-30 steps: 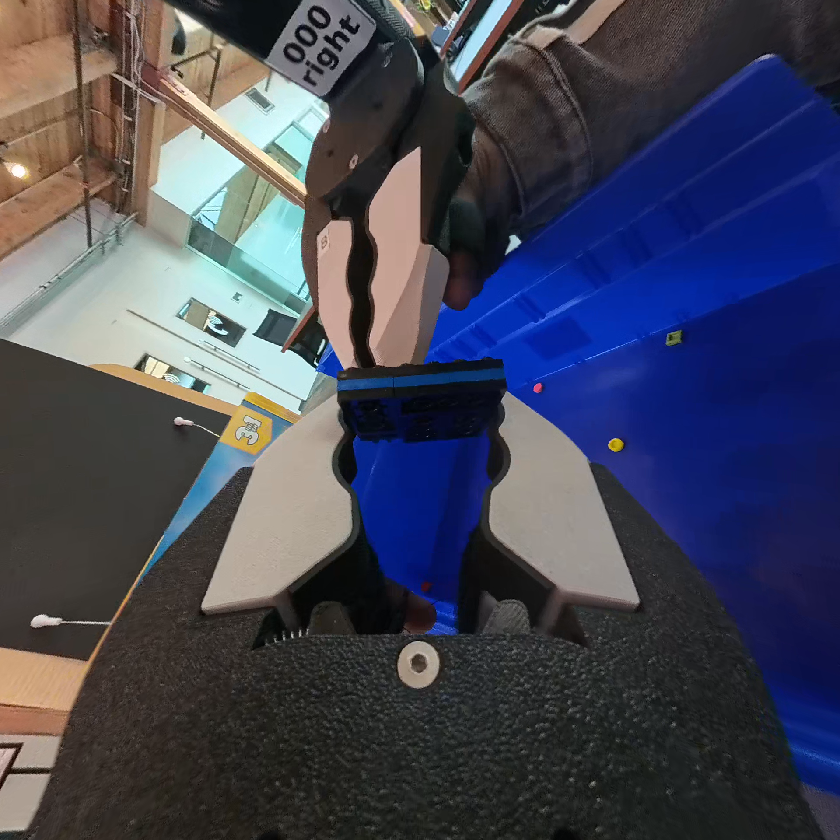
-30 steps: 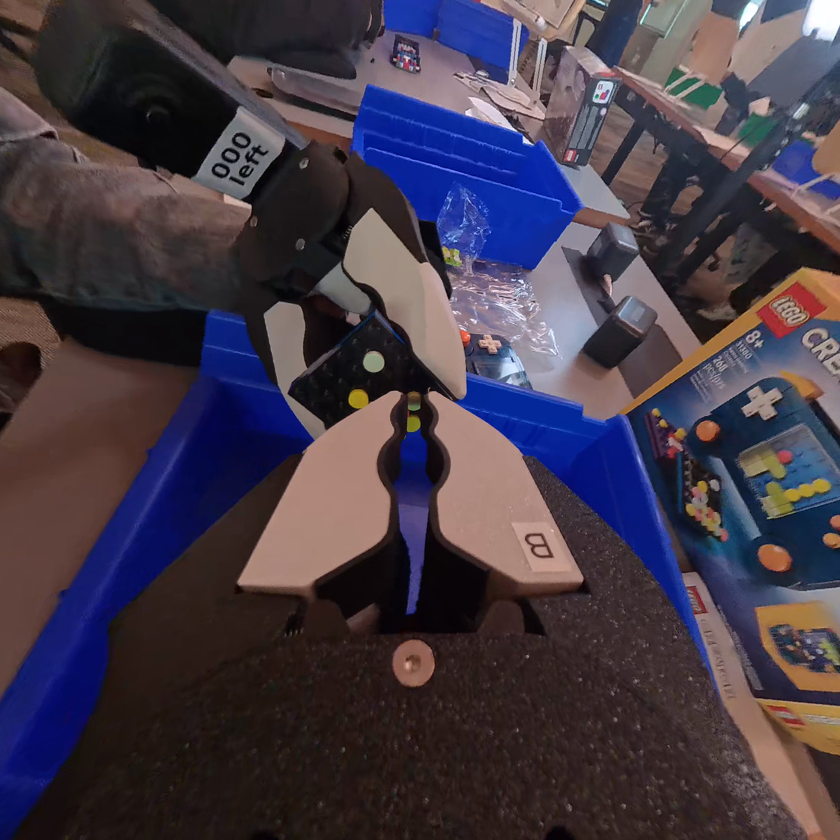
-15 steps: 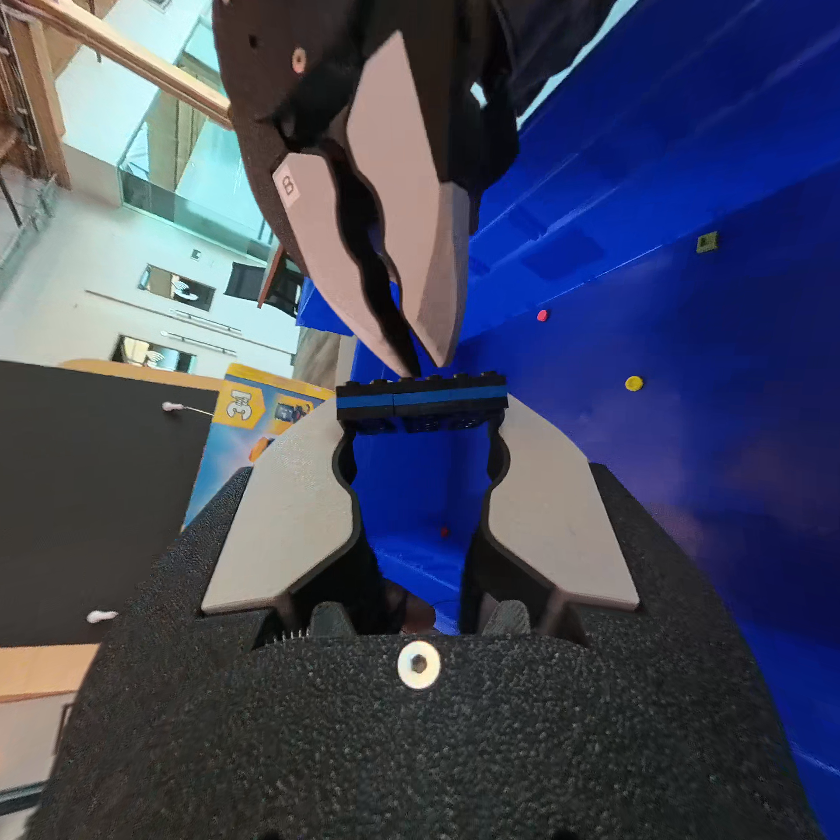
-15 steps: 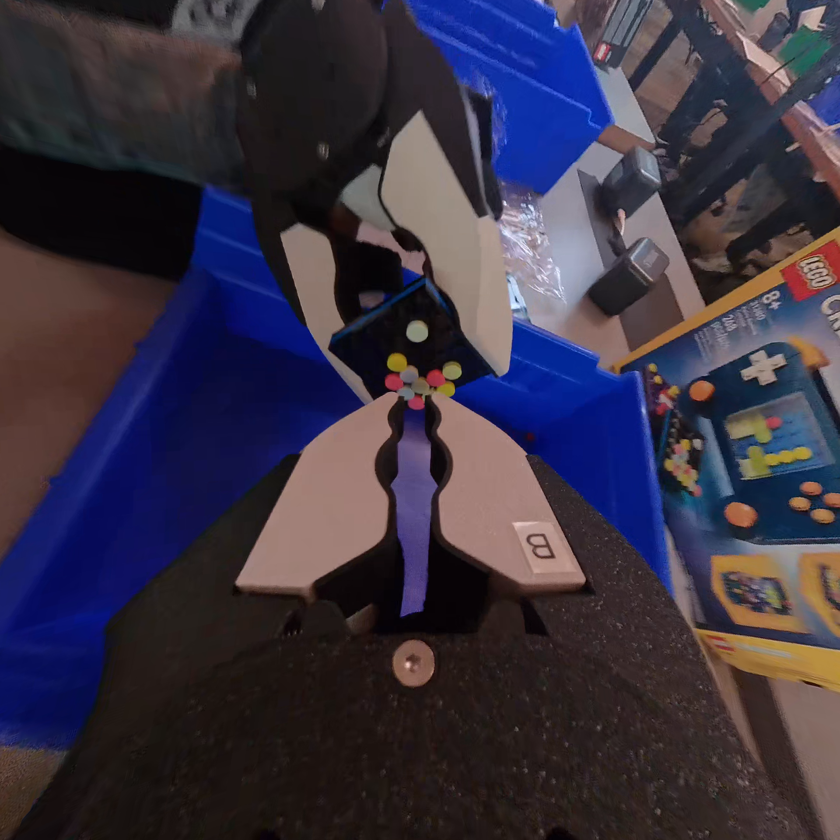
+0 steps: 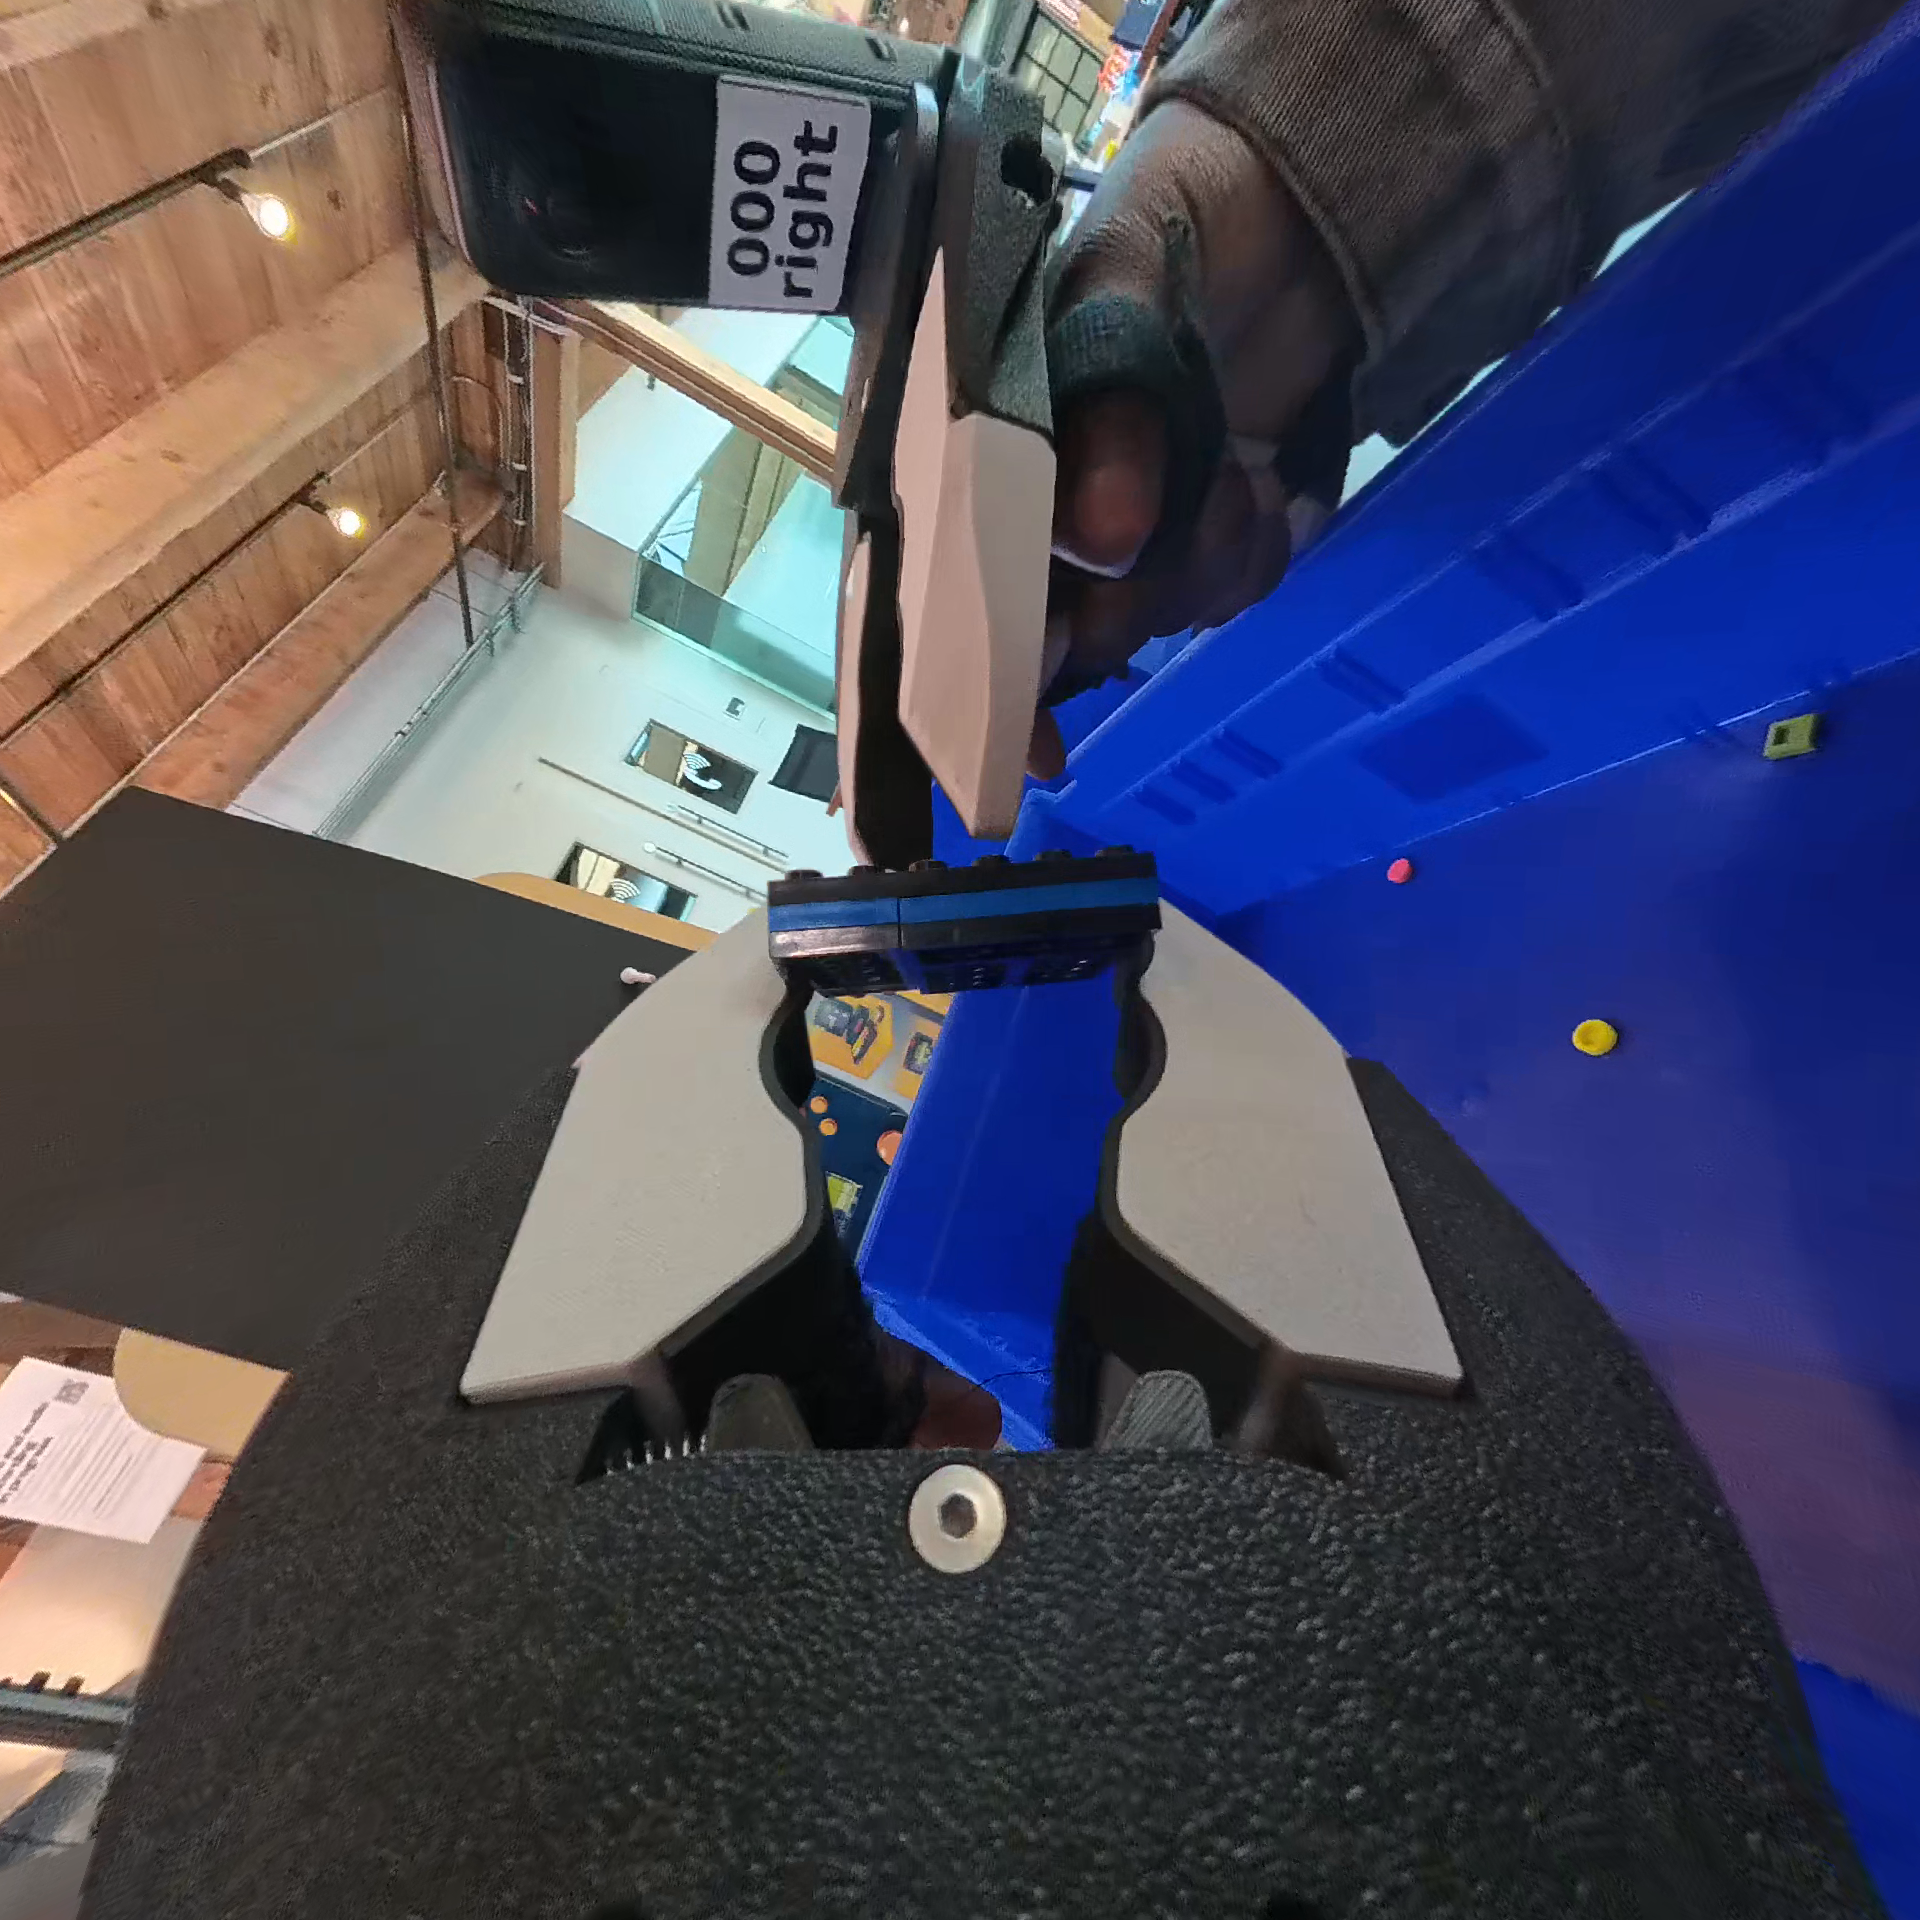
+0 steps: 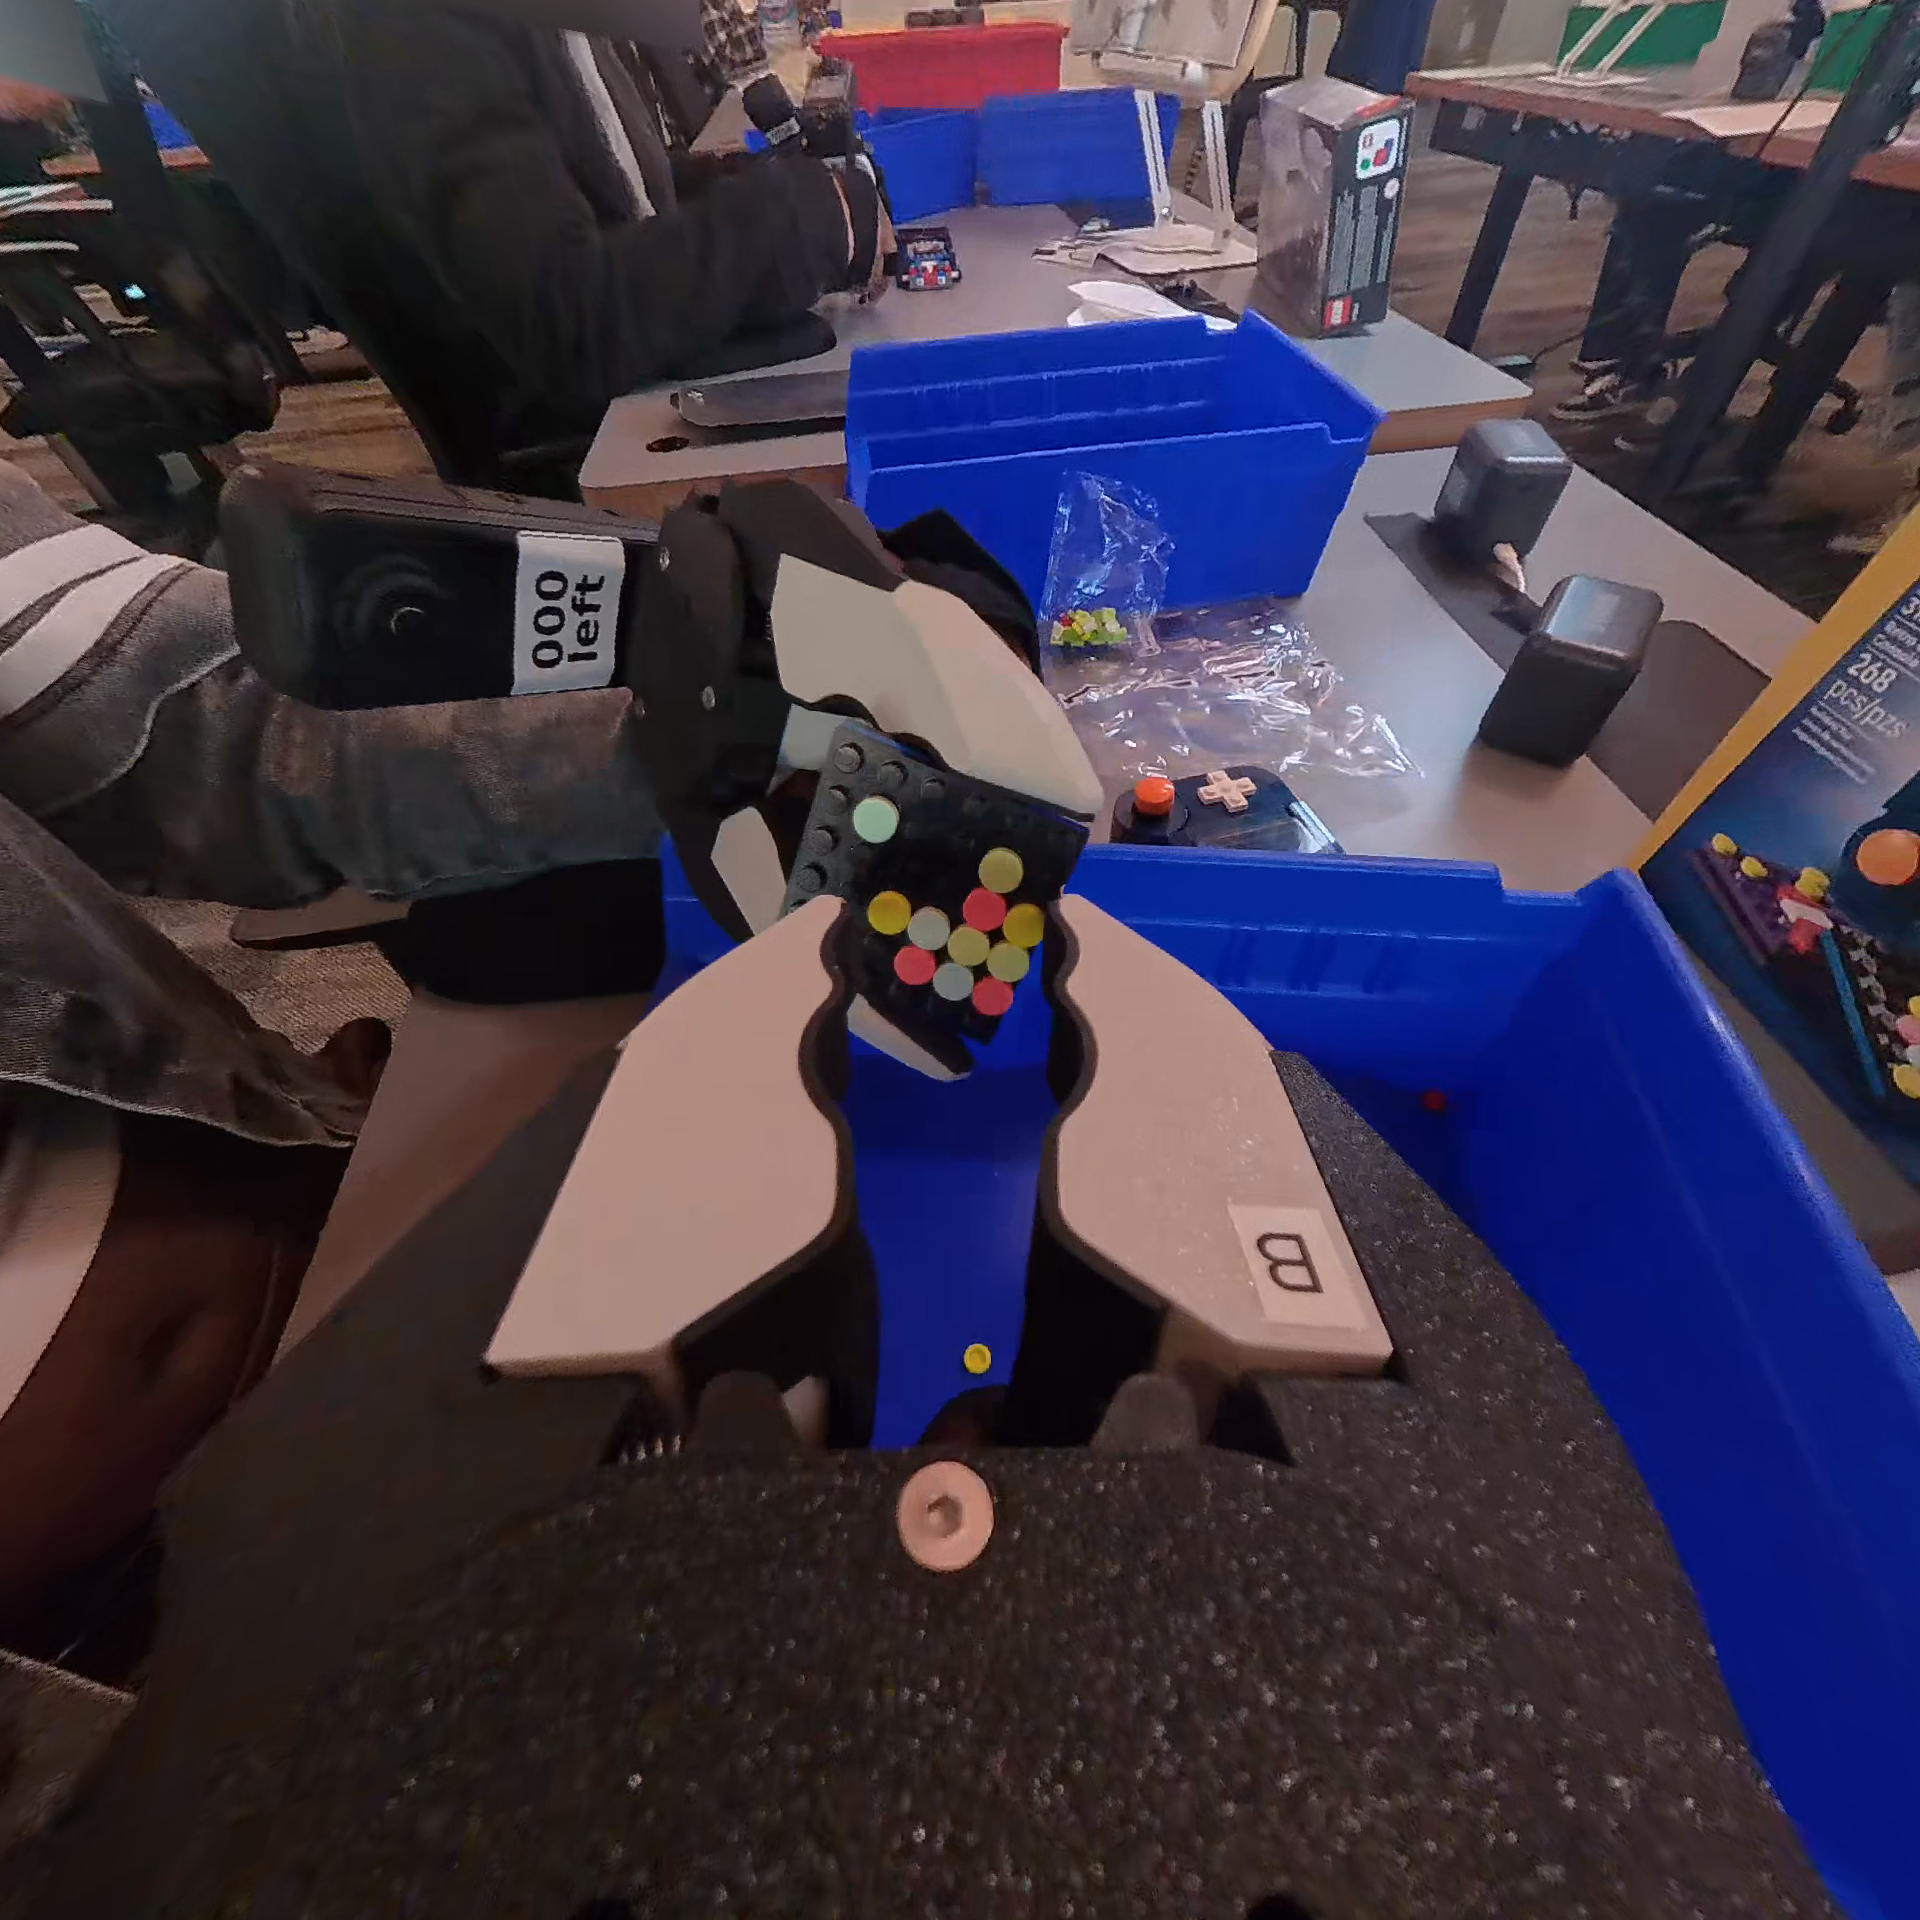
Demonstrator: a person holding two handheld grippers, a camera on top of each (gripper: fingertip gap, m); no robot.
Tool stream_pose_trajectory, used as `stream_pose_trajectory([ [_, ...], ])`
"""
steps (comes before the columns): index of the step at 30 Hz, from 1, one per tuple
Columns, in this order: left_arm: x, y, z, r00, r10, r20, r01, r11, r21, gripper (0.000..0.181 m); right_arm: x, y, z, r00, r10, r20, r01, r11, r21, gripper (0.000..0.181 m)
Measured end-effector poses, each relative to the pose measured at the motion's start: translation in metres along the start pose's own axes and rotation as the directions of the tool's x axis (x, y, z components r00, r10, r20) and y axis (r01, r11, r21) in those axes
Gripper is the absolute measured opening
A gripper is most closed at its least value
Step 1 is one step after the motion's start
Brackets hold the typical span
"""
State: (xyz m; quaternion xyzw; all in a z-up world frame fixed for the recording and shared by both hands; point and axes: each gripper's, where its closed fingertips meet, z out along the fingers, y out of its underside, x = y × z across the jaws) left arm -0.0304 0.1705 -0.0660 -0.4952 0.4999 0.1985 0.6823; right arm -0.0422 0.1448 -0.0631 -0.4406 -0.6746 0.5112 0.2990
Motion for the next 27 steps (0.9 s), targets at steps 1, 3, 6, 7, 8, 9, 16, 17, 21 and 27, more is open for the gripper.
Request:
stream_pose_trajectory([
  [1,0.0,0.0,0.0,1.0,0.004,0.001,-0.004,1.0,0.004,0.056,0.001,0.002,0.001,1.0,-0.007,-0.011,0.007,1.0,-0.014,0.034],
  [3,0.002,0.001,0.0,1.0,-0.002,-0.004,0.002,1.0,0.003,0.056,0.002,0.004,0.003,0.999,-0.026,-0.027,0.025,0.999,-0.035,0.034],
  [6,0.003,0.005,-0.001,1.0,0.012,-0.01,-0.012,1.0,-0.013,0.056,0.004,0.006,0.005,0.998,-0.038,-0.054,0.035,0.998,-0.054,0.033],
  [7,0.004,0.006,-0.001,1.0,0.021,-0.012,-0.021,1.0,-0.013,0.056,0.005,0.006,0.005,0.998,-0.034,-0.056,0.031,0.998,-0.058,0.033],
  [8,0.004,0.006,-0.002,1.0,0.023,-0.014,-0.023,1.0,-0.013,0.056,0.005,0.006,0.005,0.998,-0.028,-0.054,0.025,0.998,-0.06,0.032],
  [9,0.005,0.006,-0.002,1.0,0.026,-0.015,-0.026,1.0,-0.011,0.056,0.005,0.006,0.005,0.999,-0.018,-0.05,0.015,0.998,-0.061,0.032],
  [16,0.009,0.014,-0.002,1.0,0.002,-0.027,-0.003,0.998,-0.058,0.056,0.01,0.009,0.006,0.992,-0.068,-0.102,0.06,0.994,-0.087,0.032],
  [17,0.009,0.016,-0.002,0.999,-0.012,-0.032,0.01,0.997,-0.072,0.056,0.011,0.009,0.007,0.991,-0.069,-0.111,0.059,0.994,-0.093,0.032],
  [21,0.014,0.025,-0.002,0.996,-0.045,-0.073,0.035,0.989,-0.143,0.056,0.015,0.014,0.009,0.989,-0.06,-0.136,0.043,0.991,-0.127,0.032],
  [27,0.026,0.053,0.004,0.977,-0.071,-0.2,-0.005,0.935,-0.355,0.056,0.016,0.022,0.013,0.99,-0.066,-0.124,0.039,0.978,-0.206,0.0],
])
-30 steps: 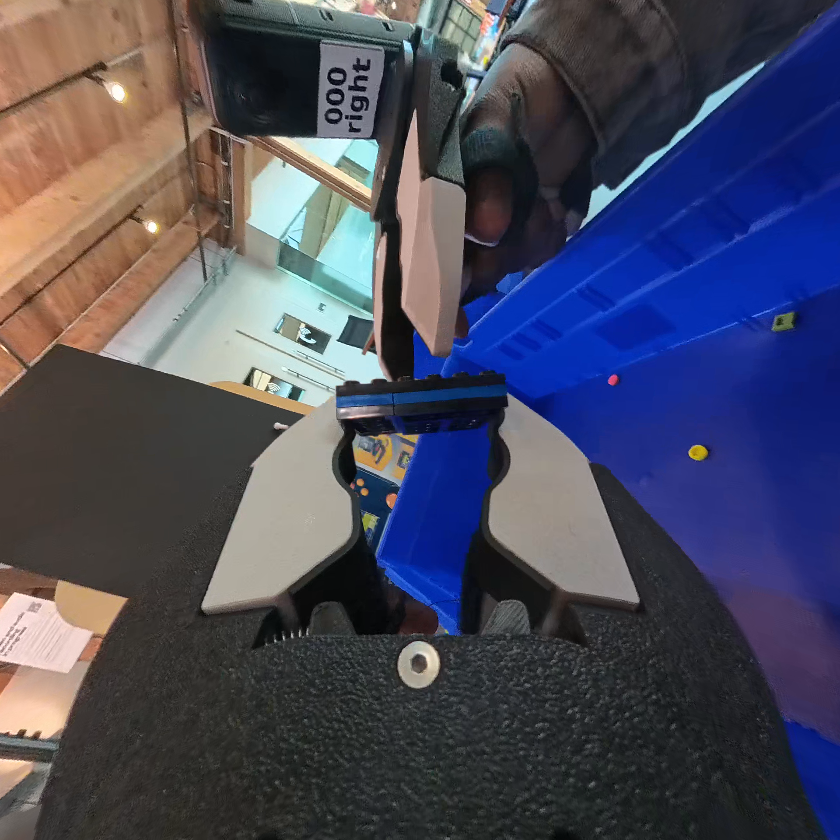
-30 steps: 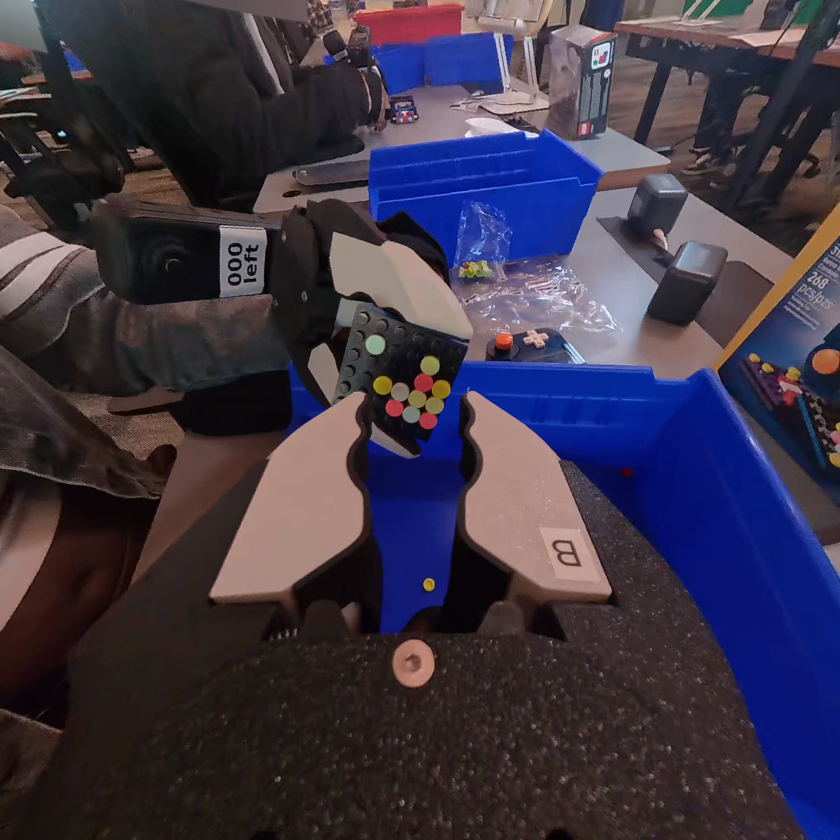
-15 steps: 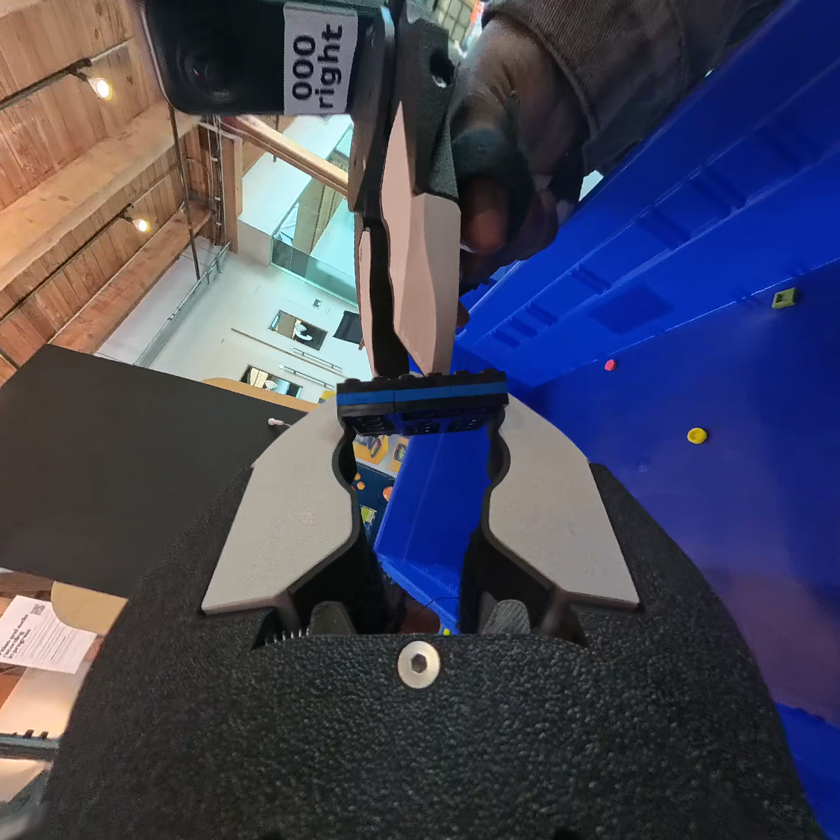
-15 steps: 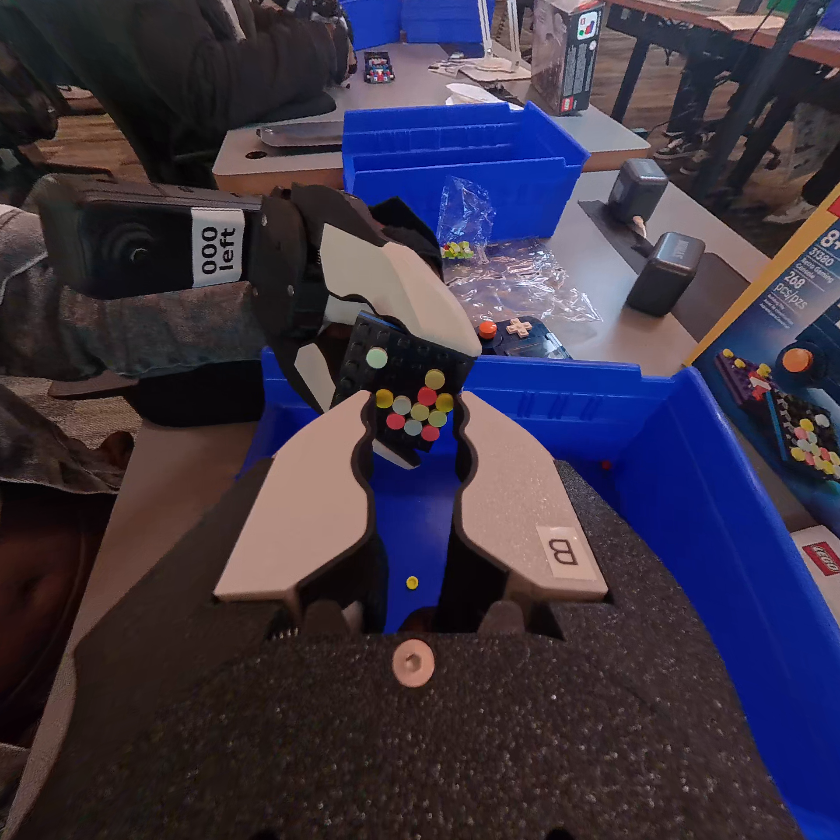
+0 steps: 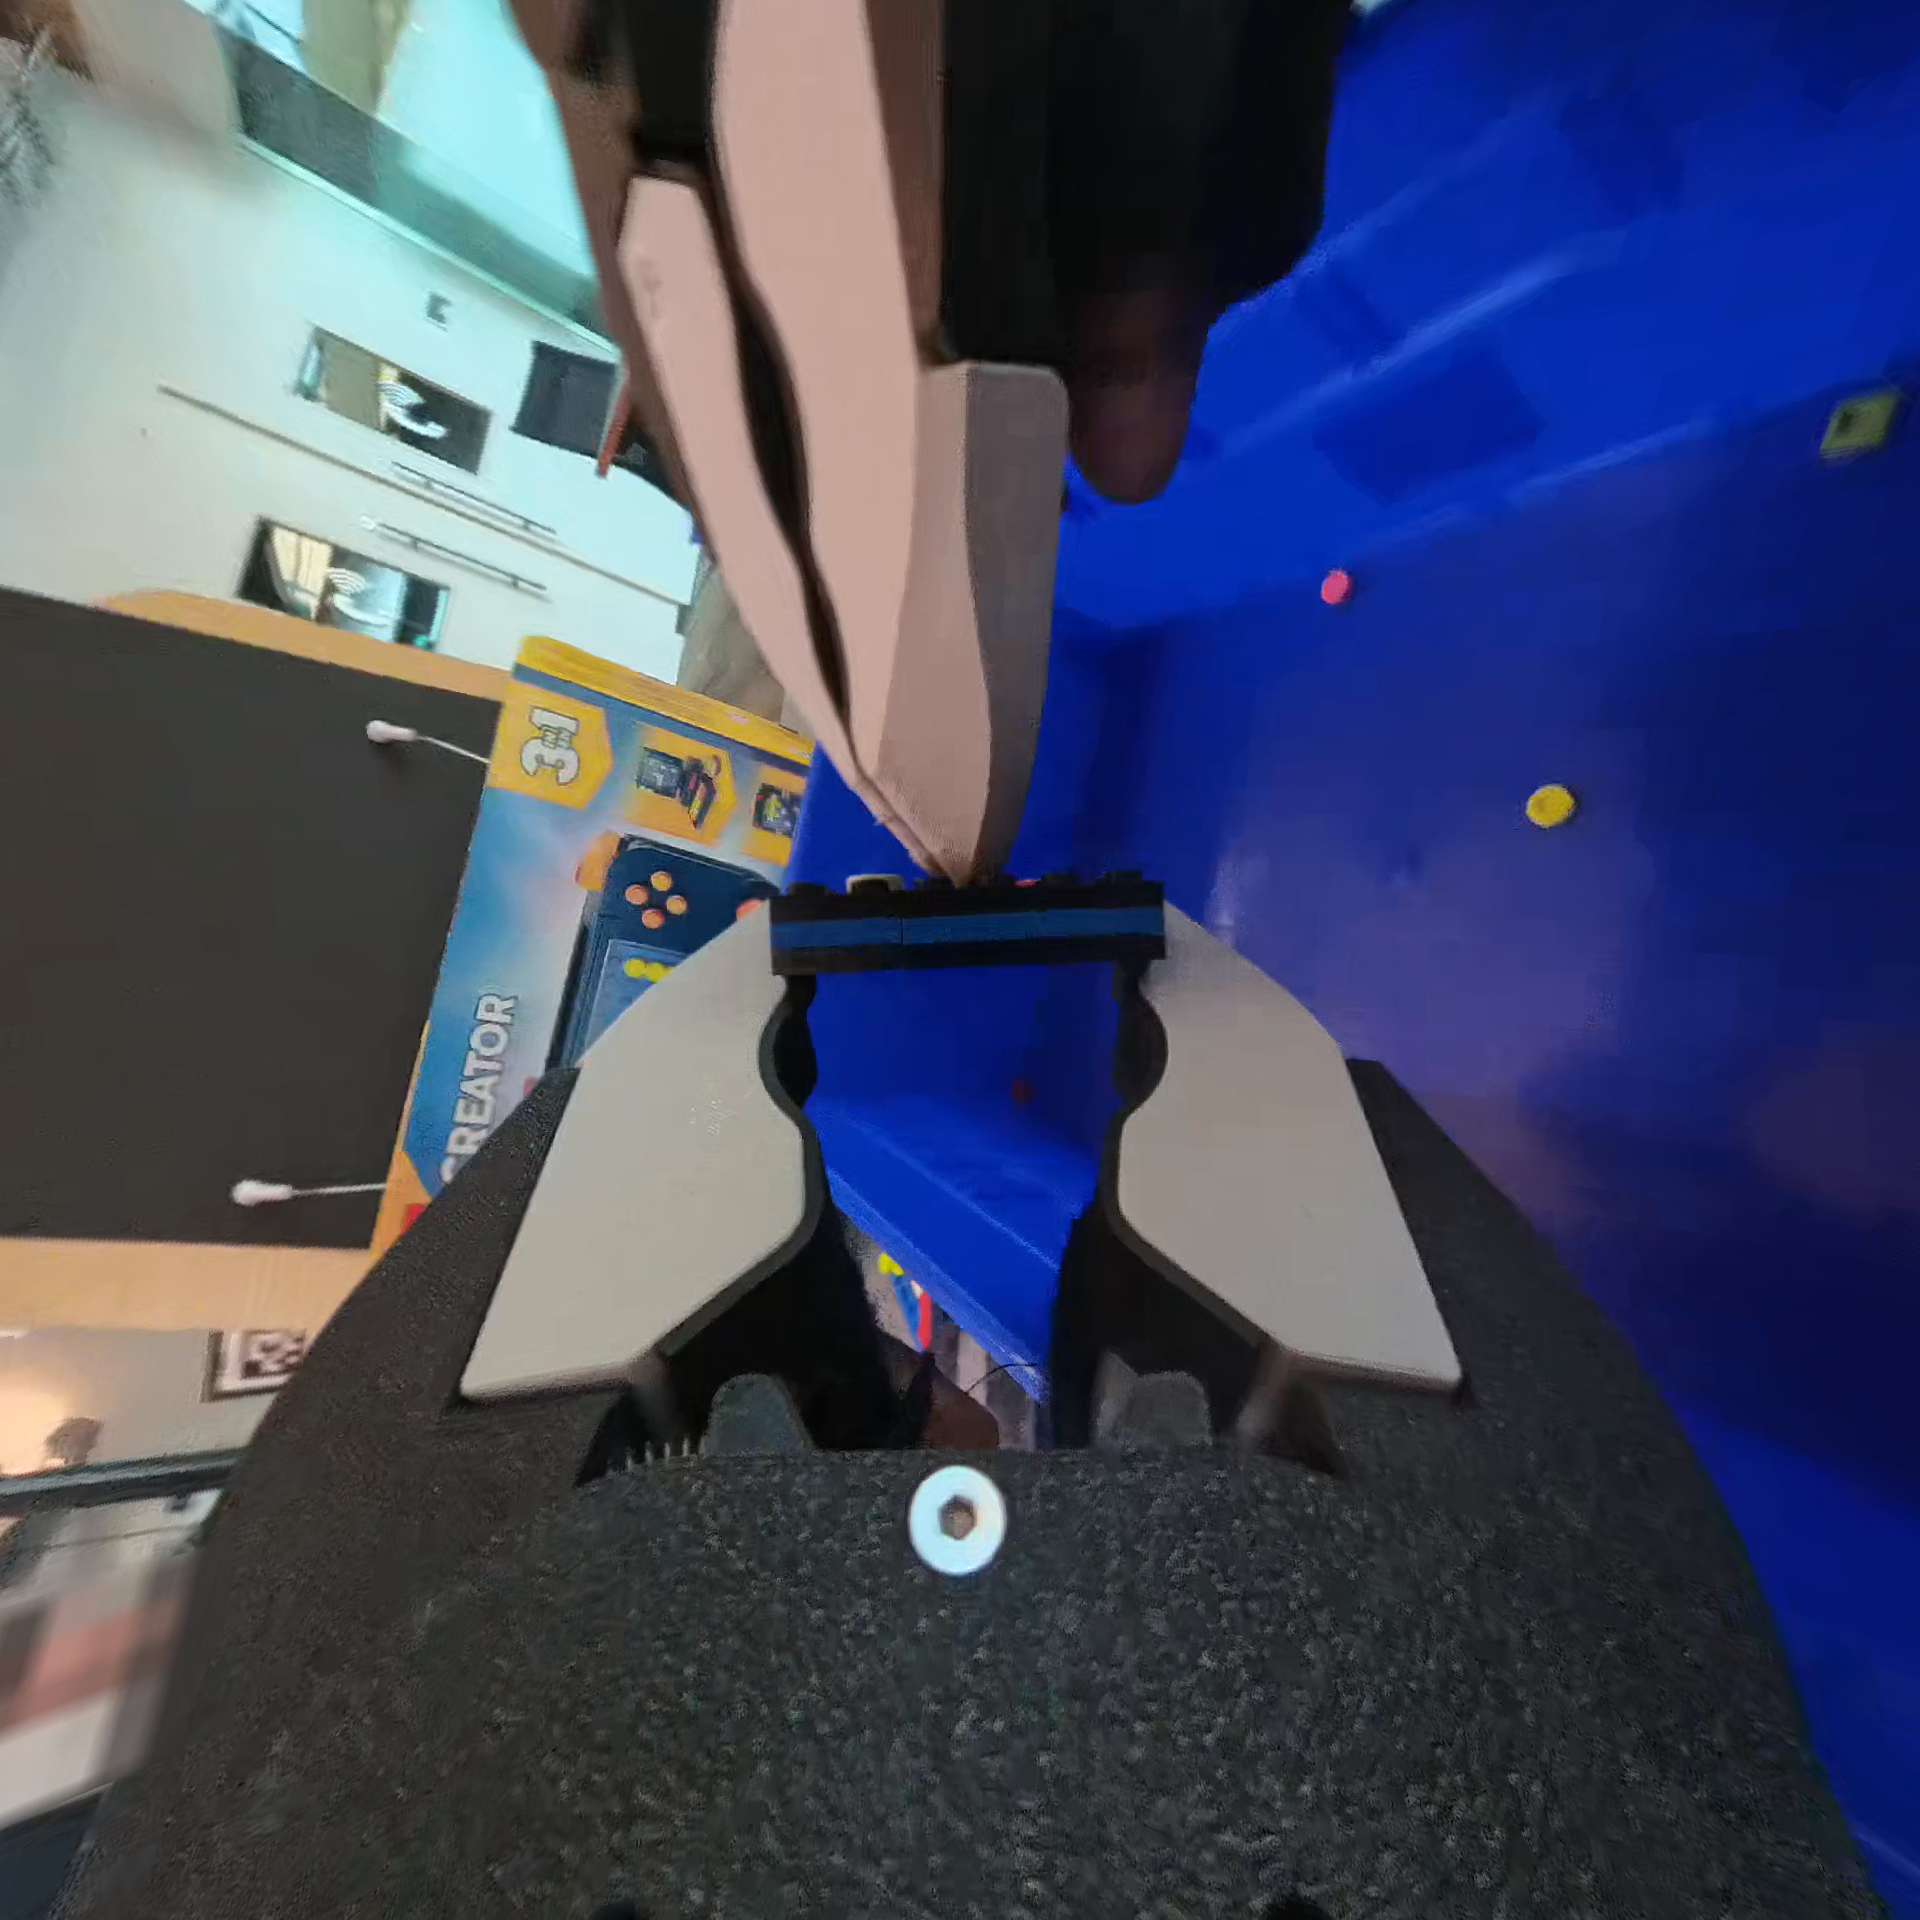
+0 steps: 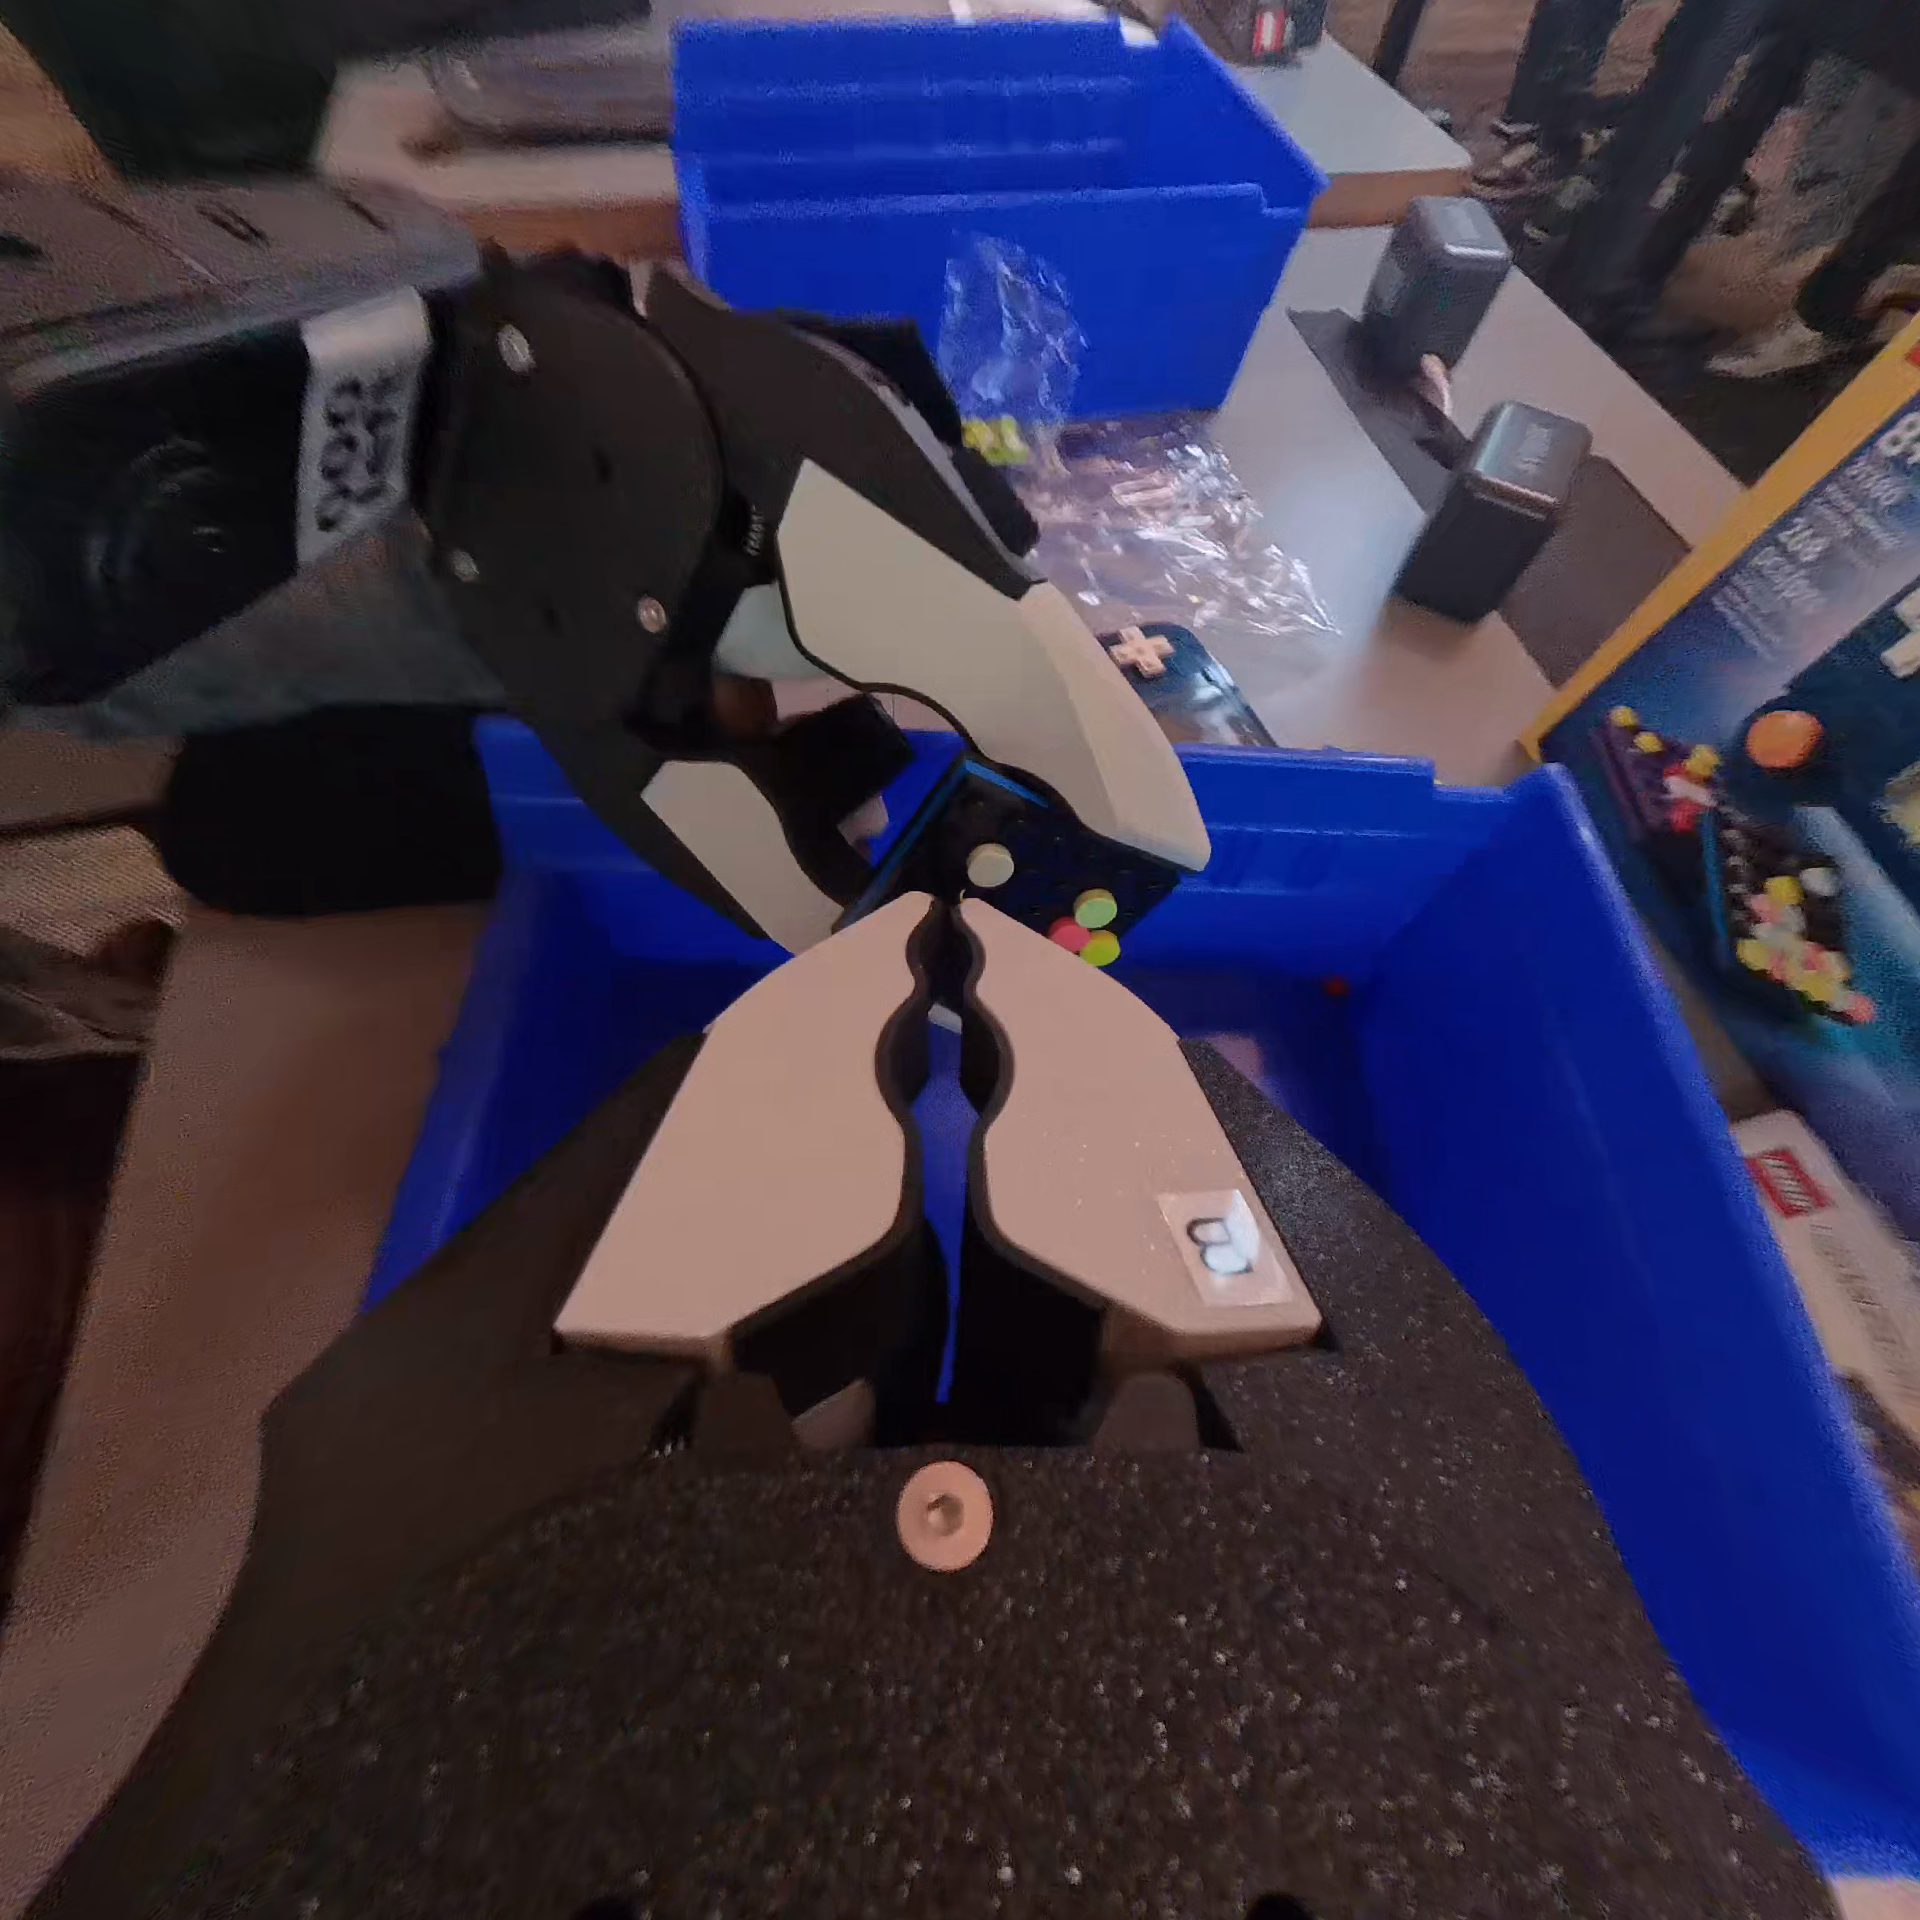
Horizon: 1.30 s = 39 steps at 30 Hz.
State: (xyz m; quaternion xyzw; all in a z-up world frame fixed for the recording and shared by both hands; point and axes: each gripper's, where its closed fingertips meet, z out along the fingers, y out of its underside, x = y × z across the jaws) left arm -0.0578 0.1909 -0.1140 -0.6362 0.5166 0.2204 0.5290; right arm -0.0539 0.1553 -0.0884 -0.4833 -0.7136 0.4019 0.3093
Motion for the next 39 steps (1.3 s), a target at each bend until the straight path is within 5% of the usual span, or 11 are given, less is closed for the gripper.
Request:
stream_pose_trajectory([
  [3,-0.002,-0.003,0.002,0.999,0.047,0.008,-0.047,0.998,0.029,0.056,0.01,0.01,-0.001,0.999,0.001,-0.036,-0.003,0.997,-0.075,0.002],
  [7,-0.015,-0.018,-0.01,0.99,0.076,0.121,-0.094,0.983,0.155,0.056,0.005,0.02,-0.005,0.998,0.057,0.04,-0.052,0.992,-0.111,0.051],
  [12,-0.014,-0.024,-0.017,0.972,0.117,0.205,-0.158,0.968,0.197,0.055,-0.004,-0.003,-0.01,0.977,0.144,0.159,-0.155,0.986,0.058,0.039],
  [21,-0.021,-0.024,-0.021,0.97,0.079,0.229,-0.13,0.967,0.217,0.055,-0.007,-0.011,-0.007,0.987,0.121,0.109,-0.131,0.987,0.094,0.033],
  [26,-0.026,-0.033,-0.03,0.975,-0.02,0.222,-0.039,0.966,0.257,0.055,-0.014,-0.02,-0.011,0.971,0.154,0.183,-0.182,0.973,0.145,0.032],
  [32,-0.049,-0.075,-0.071,0.937,-0.283,0.207,0.129,0.826,0.549,0.056,-0.038,-0.048,-0.03,0.805,0.273,0.527,-0.418,0.891,0.176,0.056],
  [34,-0.051,-0.085,-0.077,0.93,-0.317,0.185,0.152,0.792,0.591,0.056,-0.058,-0.055,-0.033,0.682,0.278,0.677,-0.483,0.866,0.131,0.05],
  [36,-0.047,-0.09,-0.074,0.932,-0.335,0.138,0.196,0.786,0.586,0.056,-0.072,-0.065,-0.04,0.59,0.229,0.774,-0.52,0.841,0.148,0.025],
  [38,-0.049,-0.085,-0.075,0.909,-0.398,0.124,0.267,0.784,0.56,0.059,-0.072,-0.069,-0.042,0.594,0.213,0.776,-0.544,0.817,0.192,0.017],
  [39,-0.051,-0.083,-0.077,0.884,-0.454,0.114,0.323,0.768,0.554,0.086,-0.069,-0.069,-0.044,0.623,0.211,0.753,-0.539,0.813,0.219,0.014],
])
